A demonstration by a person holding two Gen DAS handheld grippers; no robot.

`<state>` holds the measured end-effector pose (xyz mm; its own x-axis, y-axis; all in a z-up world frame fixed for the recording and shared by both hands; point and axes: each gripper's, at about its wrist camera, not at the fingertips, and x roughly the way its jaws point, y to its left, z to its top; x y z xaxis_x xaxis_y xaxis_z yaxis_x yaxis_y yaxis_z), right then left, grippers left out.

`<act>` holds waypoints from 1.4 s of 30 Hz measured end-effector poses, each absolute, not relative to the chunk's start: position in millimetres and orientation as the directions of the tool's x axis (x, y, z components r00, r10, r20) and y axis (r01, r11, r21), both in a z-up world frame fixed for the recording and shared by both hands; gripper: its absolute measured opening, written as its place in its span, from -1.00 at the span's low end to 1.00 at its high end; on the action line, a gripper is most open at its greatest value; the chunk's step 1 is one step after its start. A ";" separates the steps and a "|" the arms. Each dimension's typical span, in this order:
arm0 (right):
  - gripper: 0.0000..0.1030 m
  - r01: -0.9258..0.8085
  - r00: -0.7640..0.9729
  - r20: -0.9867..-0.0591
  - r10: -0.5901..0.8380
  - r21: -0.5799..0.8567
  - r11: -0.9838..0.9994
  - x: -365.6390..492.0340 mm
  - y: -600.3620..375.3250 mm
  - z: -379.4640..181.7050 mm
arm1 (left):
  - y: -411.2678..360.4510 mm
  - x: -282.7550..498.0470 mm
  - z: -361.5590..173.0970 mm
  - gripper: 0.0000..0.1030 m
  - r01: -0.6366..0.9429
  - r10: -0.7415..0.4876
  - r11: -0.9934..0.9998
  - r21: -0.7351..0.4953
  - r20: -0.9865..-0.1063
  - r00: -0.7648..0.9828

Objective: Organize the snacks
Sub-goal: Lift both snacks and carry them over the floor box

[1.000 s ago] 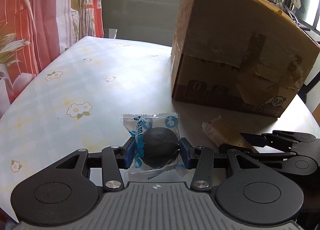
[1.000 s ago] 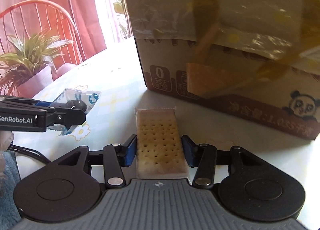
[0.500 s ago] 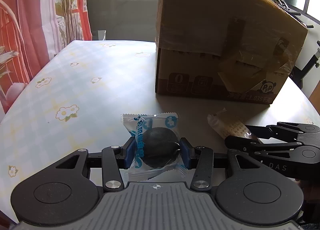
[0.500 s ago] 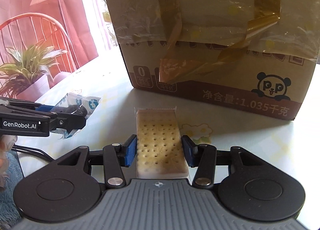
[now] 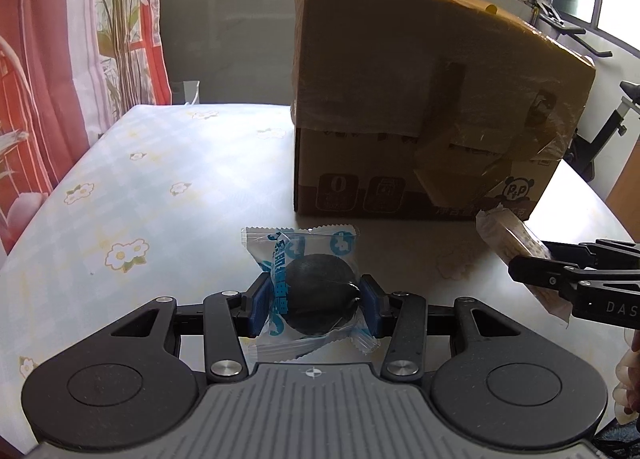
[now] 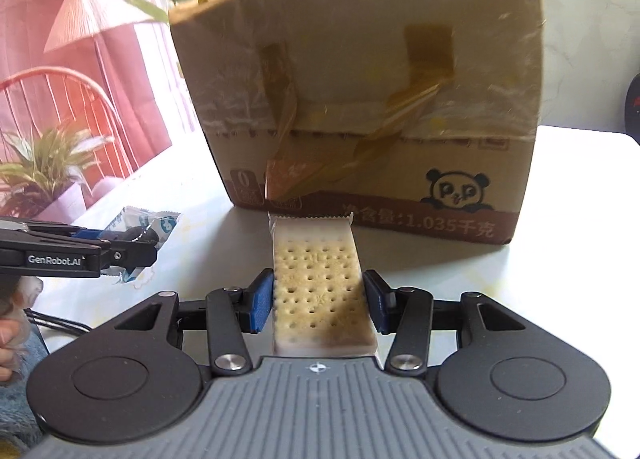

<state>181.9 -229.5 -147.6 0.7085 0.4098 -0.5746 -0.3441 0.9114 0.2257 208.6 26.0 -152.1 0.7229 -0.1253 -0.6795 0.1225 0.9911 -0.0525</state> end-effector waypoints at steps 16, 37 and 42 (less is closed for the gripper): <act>-0.03 -0.350 0.853 -0.333 0.403 0.208 0.913 198.0 -268.0 -29.3 | -6.3 242.4 -23.0 -0.05 0.302 -0.293 0.952 -0.046 -0.410 0.864; -0.03 -0.222 0.839 -0.479 0.259 0.134 0.966 354.2 -251.0 -19.6 | -58.7 376.6 -14.6 -0.04 0.224 -0.130 0.967 0.120 -0.524 0.842; -0.03 -0.211 0.824 -0.511 0.244 0.122 0.970 355.9 -252.3 -27.5 | -57.0 375.0 -19.1 -0.04 0.236 -0.141 0.966 0.104 -0.552 0.822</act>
